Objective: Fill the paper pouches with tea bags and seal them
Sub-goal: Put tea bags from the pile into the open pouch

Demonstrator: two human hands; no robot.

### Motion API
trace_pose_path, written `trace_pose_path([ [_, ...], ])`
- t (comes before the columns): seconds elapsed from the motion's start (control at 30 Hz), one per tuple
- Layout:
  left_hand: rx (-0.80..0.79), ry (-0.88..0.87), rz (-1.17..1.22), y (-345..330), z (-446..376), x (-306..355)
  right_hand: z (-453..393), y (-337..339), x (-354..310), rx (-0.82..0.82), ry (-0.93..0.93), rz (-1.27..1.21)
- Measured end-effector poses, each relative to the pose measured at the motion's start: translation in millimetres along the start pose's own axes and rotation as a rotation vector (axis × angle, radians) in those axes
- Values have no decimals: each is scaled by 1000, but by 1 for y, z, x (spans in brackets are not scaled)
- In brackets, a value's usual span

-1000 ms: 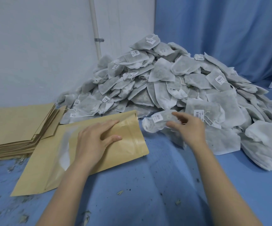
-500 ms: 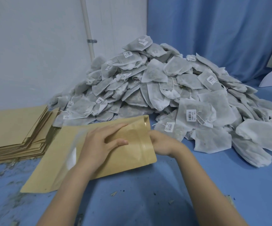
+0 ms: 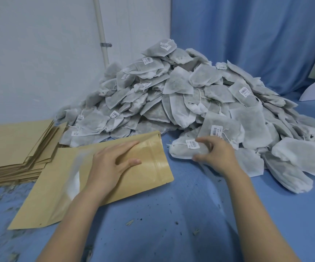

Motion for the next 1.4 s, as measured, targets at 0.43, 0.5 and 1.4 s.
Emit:
trace_pose_path([
  [0.43,-123,-116,72,-17,4,32,27,-47,-98,-353,327,-73],
  [0.5,-126,-135,73,-21,5,39,15,-51,-95,-323,165,-195],
  [1.4,-25,-157,-274,148,113,120,196,-32,-273,-566,208,-436],
])
Point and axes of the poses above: each hand's wrist, its own z-axis away from the middle knuckle, its own y-axis out of the back of the hand, x = y × z, the point moved 8 cm from there along -z, towards the middle knuckle, and after that the axes turned 7 degrees about z, right-handed, at the moved point
